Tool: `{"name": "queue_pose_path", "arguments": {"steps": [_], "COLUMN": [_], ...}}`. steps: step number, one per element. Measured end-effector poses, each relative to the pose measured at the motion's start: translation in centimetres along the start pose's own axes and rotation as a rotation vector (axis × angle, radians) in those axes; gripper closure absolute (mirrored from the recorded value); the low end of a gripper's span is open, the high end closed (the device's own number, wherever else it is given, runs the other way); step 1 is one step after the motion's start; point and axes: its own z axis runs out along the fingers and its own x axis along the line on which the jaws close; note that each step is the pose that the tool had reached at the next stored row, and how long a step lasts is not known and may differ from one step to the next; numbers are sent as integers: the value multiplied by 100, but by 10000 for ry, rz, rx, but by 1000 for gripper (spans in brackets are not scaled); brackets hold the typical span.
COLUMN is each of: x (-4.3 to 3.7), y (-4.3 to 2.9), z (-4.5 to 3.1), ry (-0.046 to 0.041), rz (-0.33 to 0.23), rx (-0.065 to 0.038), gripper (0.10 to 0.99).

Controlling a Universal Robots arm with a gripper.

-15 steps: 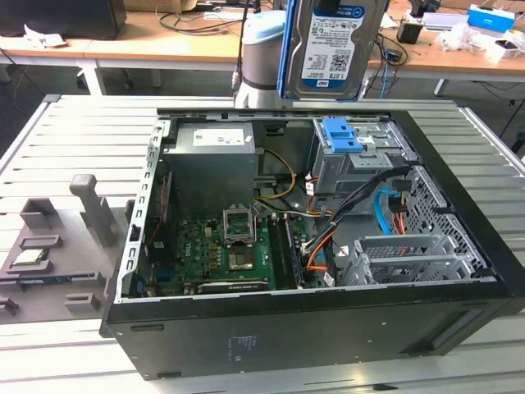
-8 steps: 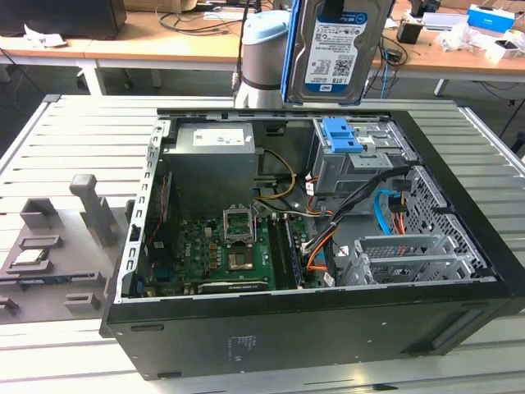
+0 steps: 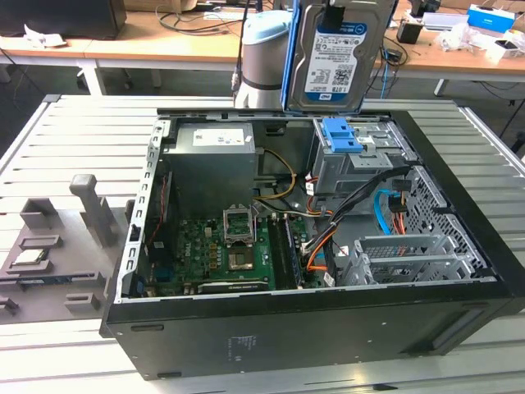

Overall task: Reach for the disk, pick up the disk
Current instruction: 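Pick up the disk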

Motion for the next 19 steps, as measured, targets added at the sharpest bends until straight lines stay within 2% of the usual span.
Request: {"name": "queue_pose_path", "arguments": {"steps": [3, 9, 19], "x": [59, 267, 286], "y": [0, 1, 9], "z": [0, -4, -3], "ry": [0, -1, -1], "rz": [0, 1, 0], "rx": [0, 1, 1], "gripper": [722, 722, 722]}}
